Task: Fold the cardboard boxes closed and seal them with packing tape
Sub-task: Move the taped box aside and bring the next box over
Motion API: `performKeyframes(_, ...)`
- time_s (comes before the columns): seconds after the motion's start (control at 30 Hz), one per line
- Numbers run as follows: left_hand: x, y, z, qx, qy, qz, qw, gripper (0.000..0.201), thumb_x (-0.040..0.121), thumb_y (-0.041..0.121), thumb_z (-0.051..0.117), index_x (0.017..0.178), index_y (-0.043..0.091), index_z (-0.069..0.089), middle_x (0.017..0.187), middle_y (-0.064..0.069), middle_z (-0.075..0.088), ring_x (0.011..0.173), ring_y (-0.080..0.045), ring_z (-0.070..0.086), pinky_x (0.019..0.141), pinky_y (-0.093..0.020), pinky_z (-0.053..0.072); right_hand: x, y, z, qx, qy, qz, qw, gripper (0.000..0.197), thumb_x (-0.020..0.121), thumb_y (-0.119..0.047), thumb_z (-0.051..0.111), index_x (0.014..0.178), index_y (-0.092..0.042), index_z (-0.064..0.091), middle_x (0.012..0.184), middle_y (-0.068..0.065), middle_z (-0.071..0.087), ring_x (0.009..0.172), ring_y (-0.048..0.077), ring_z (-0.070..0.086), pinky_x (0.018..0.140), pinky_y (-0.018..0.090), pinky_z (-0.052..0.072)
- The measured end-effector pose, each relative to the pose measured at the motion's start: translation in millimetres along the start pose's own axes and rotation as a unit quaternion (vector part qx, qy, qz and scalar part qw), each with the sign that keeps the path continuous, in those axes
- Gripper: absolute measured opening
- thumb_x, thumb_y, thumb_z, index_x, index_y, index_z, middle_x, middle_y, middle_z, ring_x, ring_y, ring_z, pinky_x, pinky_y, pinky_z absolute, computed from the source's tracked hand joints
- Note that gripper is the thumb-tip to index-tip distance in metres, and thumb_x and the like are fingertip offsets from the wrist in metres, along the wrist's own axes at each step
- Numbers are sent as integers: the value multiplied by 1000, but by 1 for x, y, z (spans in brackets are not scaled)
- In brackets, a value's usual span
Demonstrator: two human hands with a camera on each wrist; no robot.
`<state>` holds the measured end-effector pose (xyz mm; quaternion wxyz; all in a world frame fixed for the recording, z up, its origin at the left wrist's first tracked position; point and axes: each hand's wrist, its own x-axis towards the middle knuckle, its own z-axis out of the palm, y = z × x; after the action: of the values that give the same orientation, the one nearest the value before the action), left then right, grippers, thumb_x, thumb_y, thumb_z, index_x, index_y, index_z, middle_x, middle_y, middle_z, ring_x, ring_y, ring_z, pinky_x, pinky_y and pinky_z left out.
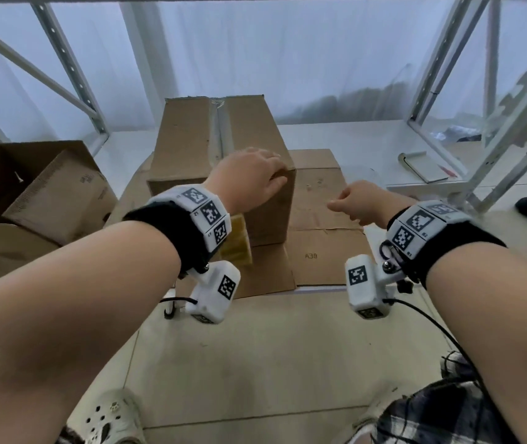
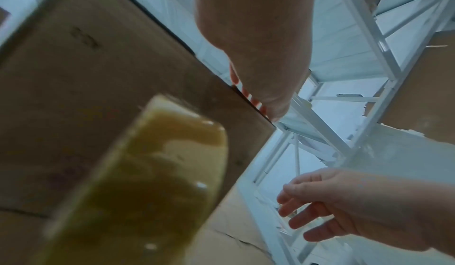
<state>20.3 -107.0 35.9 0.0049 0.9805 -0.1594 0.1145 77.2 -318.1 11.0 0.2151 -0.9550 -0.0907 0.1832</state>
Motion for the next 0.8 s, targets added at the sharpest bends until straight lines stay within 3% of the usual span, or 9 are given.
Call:
performKeyframes(0.17,37,46,24,-26,-29,47,998,36,99,33,39,126,19,60,136,-1,54,127,-20,44,107,-38,34,4,62,-5,-42,33,35,998,38,96,-28,52,110,6,62,110,18,64,96,30,60,83,36,49)
performKeyframes(0.27,51,72,44,-27,-54,73,996,36,99,34,39,122,19,63,129,0,58,124,-20,47,103,-39,38,9,94,2,-65,49,66,995,27,93,-22,51,75,-3,57,76,9,57,87,30,56,64,29,41)
performKeyframes(0.3,54,78,52,-27,-65,73,995,36,99,34,38,122,19,62,129,0,59,124,-20,47,103,-39,39,9,102,6,-74,51,85,992,26,93,-19,50,72,-4,54,67,6,49,82,30,54,55,29,37)
performKeyframes(0.37,58,87,65,-35,-95,65,993,36,98,34,38,123,19,61,128,0,58,123,-21,47,101,-41,40,8,114,17,-88,41,119,988,26,95,-14,46,106,7,56,64,6,44,73,28,51,51,28,34)
performKeyframes(0.4,59,89,70,-41,-110,58,991,36,98,34,38,123,19,61,127,-1,59,122,-21,48,100,-42,41,11,118,23,-91,33,131,987,37,96,-13,45,126,8,48,67,8,47,71,27,50,55,30,38)
performKeyframes(0.47,57,89,79,-45,-131,46,989,35,98,33,39,121,19,62,123,-2,60,118,-22,50,97,-42,43,17,122,33,-90,25,130,987,47,95,-11,43,137,8,38,75,11,55,75,27,51,66,31,43)
performKeyframes(0.53,56,87,85,-46,-149,34,987,35,98,33,39,120,19,62,122,-1,60,117,-22,50,95,-43,45,25,124,40,-72,34,134,988,47,94,-13,43,136,8,39,78,13,57,77,29,55,71,34,47)
performKeyframes(0.67,54,83,93,-65,-159,14,985,34,98,33,40,119,19,63,119,-1,61,113,-22,51,91,-44,47,31,124,54,-61,73,156,983,44,93,-17,47,131,4,43,109,21,61,98,34,59,81,38,46)
performKeyframes(0.8,51,82,97,-88,-160,-2,983,32,97,32,40,115,19,64,115,0,62,108,-21,53,89,-44,48,38,119,57,-5,117,170,979,43,93,-12,48,131,-2,31,120,22,56,109,38,56,90,44,44)
